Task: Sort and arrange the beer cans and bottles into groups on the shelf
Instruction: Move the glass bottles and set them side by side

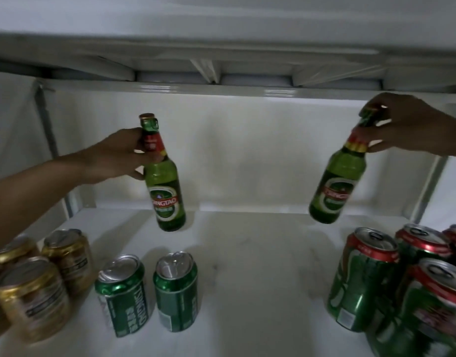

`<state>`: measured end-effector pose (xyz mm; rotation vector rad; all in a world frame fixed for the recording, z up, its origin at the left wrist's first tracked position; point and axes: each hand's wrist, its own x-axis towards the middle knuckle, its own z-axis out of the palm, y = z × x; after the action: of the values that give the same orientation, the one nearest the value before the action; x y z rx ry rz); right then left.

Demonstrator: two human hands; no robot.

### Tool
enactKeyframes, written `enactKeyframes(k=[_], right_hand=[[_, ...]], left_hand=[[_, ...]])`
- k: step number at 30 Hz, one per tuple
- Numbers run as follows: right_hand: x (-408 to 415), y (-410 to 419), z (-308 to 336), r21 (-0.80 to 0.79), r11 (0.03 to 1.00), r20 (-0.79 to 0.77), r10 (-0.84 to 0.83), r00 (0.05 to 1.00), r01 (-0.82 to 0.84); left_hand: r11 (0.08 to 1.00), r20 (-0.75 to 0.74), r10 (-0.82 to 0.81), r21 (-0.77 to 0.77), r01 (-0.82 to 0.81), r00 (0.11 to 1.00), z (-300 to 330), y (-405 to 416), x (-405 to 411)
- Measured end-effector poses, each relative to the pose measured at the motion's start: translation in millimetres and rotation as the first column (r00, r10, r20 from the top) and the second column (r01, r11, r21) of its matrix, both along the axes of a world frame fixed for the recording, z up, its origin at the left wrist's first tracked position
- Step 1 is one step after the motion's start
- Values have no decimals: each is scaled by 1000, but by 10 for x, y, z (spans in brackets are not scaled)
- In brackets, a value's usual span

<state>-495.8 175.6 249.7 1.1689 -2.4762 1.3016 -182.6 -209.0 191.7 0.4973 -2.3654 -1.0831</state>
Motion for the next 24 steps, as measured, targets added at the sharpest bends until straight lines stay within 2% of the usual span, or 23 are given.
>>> enactKeyframes(k=[3, 7, 15, 20, 24], right_hand=[[359, -162, -19, 19, 981, 44, 190, 981, -191], [862, -323, -121, 106, 952, 46, 283, 958, -286], [1278, -472, -460, 220, 904, 53, 365, 930, -367], [1246, -490, -600, 248, 910, 27, 337, 941, -333], [1204, -474, -562, 258, 902, 94, 332, 939, -345]], left_hand=[[997, 2, -83, 5, 83, 997, -52, 358, -124], [990, 26, -136, 39, 135, 990, -143, 692, -235], [970, 107, -243, 14, 243, 964, -412, 1030, -318], [967, 107, -255, 15, 255, 961, -441, 1083, -321], [959, 117, -283, 49, 279, 952, -441, 1087, -354]])
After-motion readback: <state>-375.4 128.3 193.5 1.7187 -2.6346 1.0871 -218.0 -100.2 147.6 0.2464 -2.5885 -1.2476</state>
